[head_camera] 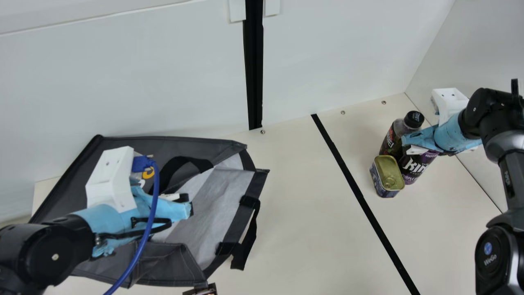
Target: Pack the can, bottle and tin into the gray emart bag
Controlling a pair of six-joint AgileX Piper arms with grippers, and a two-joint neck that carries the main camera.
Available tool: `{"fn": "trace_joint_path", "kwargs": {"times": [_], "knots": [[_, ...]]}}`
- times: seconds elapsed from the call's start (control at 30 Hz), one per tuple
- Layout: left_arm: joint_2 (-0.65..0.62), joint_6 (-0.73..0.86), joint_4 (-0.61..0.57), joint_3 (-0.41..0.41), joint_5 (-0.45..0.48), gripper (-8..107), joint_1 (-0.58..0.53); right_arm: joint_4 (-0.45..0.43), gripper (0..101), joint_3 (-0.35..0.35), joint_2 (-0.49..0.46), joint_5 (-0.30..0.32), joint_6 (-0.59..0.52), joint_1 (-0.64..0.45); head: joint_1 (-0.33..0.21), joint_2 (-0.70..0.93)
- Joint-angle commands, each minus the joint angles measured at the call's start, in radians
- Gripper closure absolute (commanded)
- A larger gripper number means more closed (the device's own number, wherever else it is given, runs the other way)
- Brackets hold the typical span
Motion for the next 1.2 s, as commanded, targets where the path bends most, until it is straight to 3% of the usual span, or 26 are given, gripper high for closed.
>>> {"fn": "trace_joint_path", "kwargs": {"times": [0.0, 0.53, 1.17], "knots": [[0.000, 0.000, 0.000, 0.000, 0.000, 89, 0.000, 0.003, 101, -0.001, 0.003, 0.004, -0.007, -0.004, -0.023, -0.001], [0.000, 0.000, 0.000, 0.000, 0.000, 89, 0.000, 0.053, 101, 0.007, -0.072, 0.014, -0.077, -0.054, -0.023, -0.001], [0.000, 0.000, 0.000, 0.000, 0.000, 89, 0.000, 0.078, 101, 0.106, -0.323, 0.063, -0.098, -0.047, -0.023, -0.001]]}}
